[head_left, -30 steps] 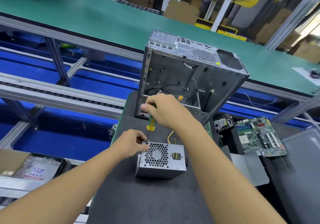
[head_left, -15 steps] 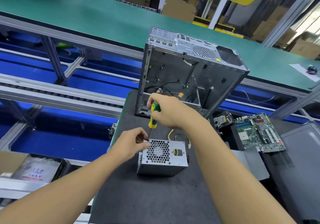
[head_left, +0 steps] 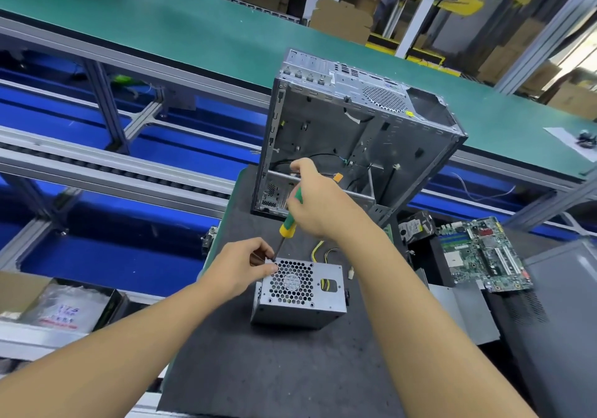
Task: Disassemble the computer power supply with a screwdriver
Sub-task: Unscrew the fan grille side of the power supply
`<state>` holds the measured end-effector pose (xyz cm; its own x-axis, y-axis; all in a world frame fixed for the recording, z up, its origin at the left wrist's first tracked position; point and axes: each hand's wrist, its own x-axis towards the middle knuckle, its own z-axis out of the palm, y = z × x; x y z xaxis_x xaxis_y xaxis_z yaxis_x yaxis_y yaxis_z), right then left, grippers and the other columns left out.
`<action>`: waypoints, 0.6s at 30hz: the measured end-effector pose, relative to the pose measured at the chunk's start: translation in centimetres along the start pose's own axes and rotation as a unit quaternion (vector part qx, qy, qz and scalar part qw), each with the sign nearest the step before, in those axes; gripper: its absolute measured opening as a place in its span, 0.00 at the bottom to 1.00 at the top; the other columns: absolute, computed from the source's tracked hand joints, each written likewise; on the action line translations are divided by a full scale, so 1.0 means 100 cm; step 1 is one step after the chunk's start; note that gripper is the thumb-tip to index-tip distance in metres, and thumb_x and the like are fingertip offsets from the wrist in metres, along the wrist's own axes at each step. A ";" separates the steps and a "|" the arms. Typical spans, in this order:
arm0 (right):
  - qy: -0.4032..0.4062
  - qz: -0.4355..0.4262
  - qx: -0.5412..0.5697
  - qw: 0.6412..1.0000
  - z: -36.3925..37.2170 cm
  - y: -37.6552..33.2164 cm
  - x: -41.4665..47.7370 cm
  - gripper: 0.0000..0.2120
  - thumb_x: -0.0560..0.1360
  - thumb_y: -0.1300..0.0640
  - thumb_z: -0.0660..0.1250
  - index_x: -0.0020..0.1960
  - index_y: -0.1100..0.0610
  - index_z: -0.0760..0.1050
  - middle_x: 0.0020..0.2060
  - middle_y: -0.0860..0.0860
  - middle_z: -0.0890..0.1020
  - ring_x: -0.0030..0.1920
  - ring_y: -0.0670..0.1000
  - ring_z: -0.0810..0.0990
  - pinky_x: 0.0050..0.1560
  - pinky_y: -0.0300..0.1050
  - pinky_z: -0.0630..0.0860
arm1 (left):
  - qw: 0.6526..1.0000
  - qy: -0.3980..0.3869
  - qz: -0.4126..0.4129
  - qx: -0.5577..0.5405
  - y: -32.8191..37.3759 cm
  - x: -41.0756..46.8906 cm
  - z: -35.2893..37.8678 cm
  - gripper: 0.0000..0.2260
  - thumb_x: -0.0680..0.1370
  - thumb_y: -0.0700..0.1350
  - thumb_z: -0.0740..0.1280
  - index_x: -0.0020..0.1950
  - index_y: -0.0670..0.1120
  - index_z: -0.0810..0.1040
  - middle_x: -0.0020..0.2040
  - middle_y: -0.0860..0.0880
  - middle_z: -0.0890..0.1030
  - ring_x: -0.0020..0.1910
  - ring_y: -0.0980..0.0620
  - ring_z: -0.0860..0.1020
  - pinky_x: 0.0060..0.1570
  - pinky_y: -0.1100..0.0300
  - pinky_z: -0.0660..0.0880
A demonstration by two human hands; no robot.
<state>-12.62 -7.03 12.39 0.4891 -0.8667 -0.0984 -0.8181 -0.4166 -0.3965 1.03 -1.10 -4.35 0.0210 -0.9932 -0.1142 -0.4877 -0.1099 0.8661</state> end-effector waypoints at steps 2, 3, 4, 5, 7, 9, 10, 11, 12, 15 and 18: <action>-0.021 0.019 0.011 1.000 -0.002 0.001 0.000 0.20 0.77 0.61 0.62 0.68 0.58 0.64 0.56 0.57 0.77 0.47 0.58 0.78 0.49 0.54 0.76 | 1.000 0.000 -0.004 -0.006 -0.001 0.000 0.001 0.07 0.74 0.48 0.77 0.46 0.53 0.79 0.43 0.51 0.84 0.43 0.55 0.81 0.44 0.67 0.76; -0.028 0.030 0.010 0.999 -0.002 0.001 0.000 0.19 0.76 0.61 0.63 0.66 0.57 0.65 0.59 0.55 0.73 0.45 0.56 0.76 0.46 0.51 0.75 | 1.000 0.000 -0.007 -0.008 -0.001 0.000 0.001 0.07 0.74 0.48 0.77 0.46 0.53 0.80 0.43 0.51 0.84 0.44 0.54 0.81 0.44 0.67 0.76; -0.035 0.037 0.011 0.999 -0.001 0.002 0.001 0.17 0.76 0.61 0.64 0.64 0.56 0.67 0.59 0.53 0.68 0.42 0.54 0.74 0.42 0.49 0.73 | 1.000 0.000 -0.010 -0.010 -0.002 0.000 0.001 0.07 0.74 0.47 0.77 0.47 0.53 0.80 0.43 0.51 0.84 0.44 0.54 0.81 0.44 0.68 0.76; -0.041 0.039 0.013 0.998 0.000 0.002 0.001 0.15 0.76 0.60 0.65 0.61 0.55 0.67 0.59 0.52 0.66 0.39 0.52 0.73 0.39 0.48 0.71 | 1.000 -0.001 -0.011 -0.009 -0.002 0.000 0.001 0.07 0.74 0.48 0.77 0.47 0.53 0.80 0.43 0.51 0.84 0.44 0.54 0.82 0.44 0.68 0.76; -0.040 0.027 0.000 0.999 0.002 0.002 0.000 0.10 0.77 0.56 0.64 0.54 0.54 0.66 0.56 0.52 0.68 0.37 0.50 0.71 0.35 0.46 0.66 | 1.000 -0.002 -0.012 -0.005 -0.001 -0.001 0.001 0.07 0.74 0.48 0.76 0.47 0.54 0.79 0.43 0.51 0.84 0.43 0.56 0.82 0.43 0.68 0.76; -0.006 0.022 -0.049 0.999 0.003 0.002 -0.002 0.13 0.80 0.45 0.60 0.50 0.54 0.64 0.46 0.51 0.71 0.39 0.53 0.71 0.35 0.49 0.65 | 1.000 -0.003 -0.012 -0.006 -0.001 -0.001 0.001 0.07 0.74 0.48 0.76 0.46 0.54 0.79 0.42 0.52 0.84 0.41 0.57 0.81 0.40 0.71 0.73; 0.018 0.030 -0.079 0.996 0.003 0.002 -0.003 0.17 0.81 0.40 0.56 0.48 0.54 0.64 0.41 0.49 0.70 0.39 0.55 0.71 0.36 0.50 0.65 | 1.000 -0.004 -0.012 -0.004 -0.001 -0.001 0.001 0.07 0.74 0.48 0.76 0.46 0.55 0.79 0.42 0.52 0.84 0.39 0.58 0.81 0.38 0.72 0.72; 0.040 0.040 -0.106 0.993 0.004 0.002 -0.004 0.19 0.81 0.38 0.52 0.48 0.54 0.63 0.37 0.48 0.70 0.39 0.56 0.71 0.35 0.50 0.65 | 1.000 -0.005 -0.010 -0.001 0.000 -0.001 0.001 0.07 0.74 0.48 0.76 0.46 0.55 0.79 0.41 0.52 0.84 0.39 0.58 0.81 0.38 0.72 0.72; 0.059 0.043 -0.129 0.989 0.005 0.003 -0.004 0.19 0.82 0.39 0.51 0.48 0.55 0.63 0.35 0.49 0.69 0.38 0.58 0.71 0.33 0.50 0.64 | 1.000 -0.005 -0.007 0.000 0.000 -0.001 0.001 0.07 0.74 0.48 0.76 0.46 0.55 0.79 0.41 0.52 0.84 0.38 0.59 0.81 0.38 0.72 0.72; 0.061 0.023 -0.099 0.993 0.008 0.002 -0.003 0.12 0.84 0.47 0.55 0.50 0.56 0.61 0.34 0.52 0.72 0.36 0.59 0.73 0.32 0.49 0.66 | 1.000 -0.005 -0.001 -0.001 -0.001 -0.002 0.001 0.07 0.74 0.48 0.76 0.46 0.54 0.79 0.40 0.52 0.84 0.38 0.59 0.81 0.38 0.72 0.73; 0.007 0.015 -0.009 1.000 0.002 0.001 -0.001 0.10 0.82 0.53 0.60 0.55 0.57 0.62 0.39 0.52 0.72 0.34 0.54 0.71 0.32 0.49 0.64 | 1.000 -0.002 0.004 -0.003 -0.002 -0.003 0.002 0.07 0.74 0.48 0.76 0.46 0.54 0.79 0.39 0.52 0.84 0.38 0.60 0.81 0.38 0.72 0.72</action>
<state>-12.72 -7.00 12.19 0.4604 -0.8823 -0.0977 -0.8375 -0.3953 -0.3772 0.97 -0.79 -4.56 0.0134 -0.9940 -0.1084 -0.4827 -0.1013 0.8699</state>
